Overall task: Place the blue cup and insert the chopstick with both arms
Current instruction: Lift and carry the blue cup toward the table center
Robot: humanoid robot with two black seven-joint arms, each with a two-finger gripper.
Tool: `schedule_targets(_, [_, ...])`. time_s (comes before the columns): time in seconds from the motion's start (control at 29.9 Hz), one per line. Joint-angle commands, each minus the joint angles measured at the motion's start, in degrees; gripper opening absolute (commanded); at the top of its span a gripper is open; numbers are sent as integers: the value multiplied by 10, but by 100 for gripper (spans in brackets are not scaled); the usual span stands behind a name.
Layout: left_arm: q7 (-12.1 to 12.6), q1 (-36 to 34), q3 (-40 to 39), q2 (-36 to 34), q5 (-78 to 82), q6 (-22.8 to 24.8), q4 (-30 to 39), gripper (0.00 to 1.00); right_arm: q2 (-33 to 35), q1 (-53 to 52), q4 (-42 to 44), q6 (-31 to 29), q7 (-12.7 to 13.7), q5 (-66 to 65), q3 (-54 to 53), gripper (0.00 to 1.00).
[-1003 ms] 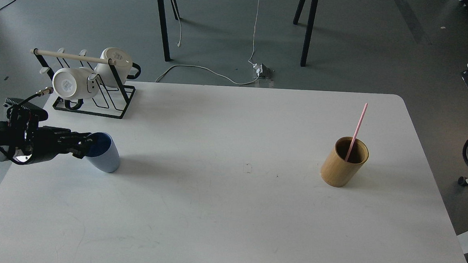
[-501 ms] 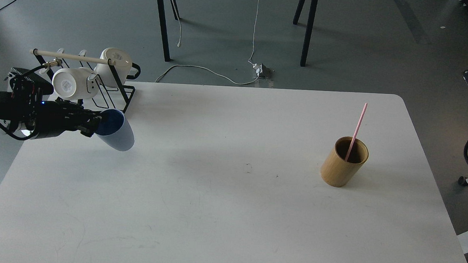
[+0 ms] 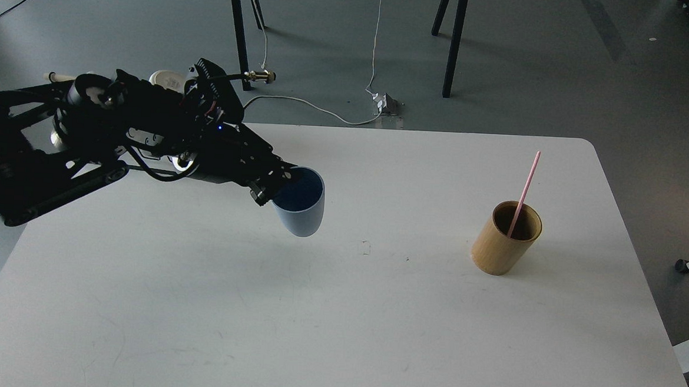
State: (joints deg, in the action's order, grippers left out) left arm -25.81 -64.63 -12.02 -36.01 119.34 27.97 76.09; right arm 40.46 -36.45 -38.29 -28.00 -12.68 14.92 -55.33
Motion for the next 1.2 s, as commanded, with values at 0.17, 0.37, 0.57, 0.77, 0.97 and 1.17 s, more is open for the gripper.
schedule_targets(0.17, [4, 3, 42, 135, 57, 0, -76, 1, 9, 2, 0, 0, -1, 0, 0, 99])
schedule_targets(0.37, [16, 7, 45, 195, 57, 0, -138, 2, 8, 2, -1, 0, 0, -1, 0, 99])
schedule_targets(0.57, [21, 25, 47, 239, 57, 0, -197, 2, 5, 2, -3, 0, 0, -1, 0, 99])
schedule_targets(0.77, [51, 30, 56, 269, 57, 0, -216, 4, 8, 2, -3, 0, 0, -1, 0, 99])
schedule_targets(0.97, [54, 36, 57, 277, 57, 0, -219, 7, 9, 2, -3, 0, -1, -1, 0, 99])
schedule_targets(1.17, [54, 37, 57, 273, 57, 0, -219, 11, 9, 2, -2, 0, 0, -1, 0, 99])
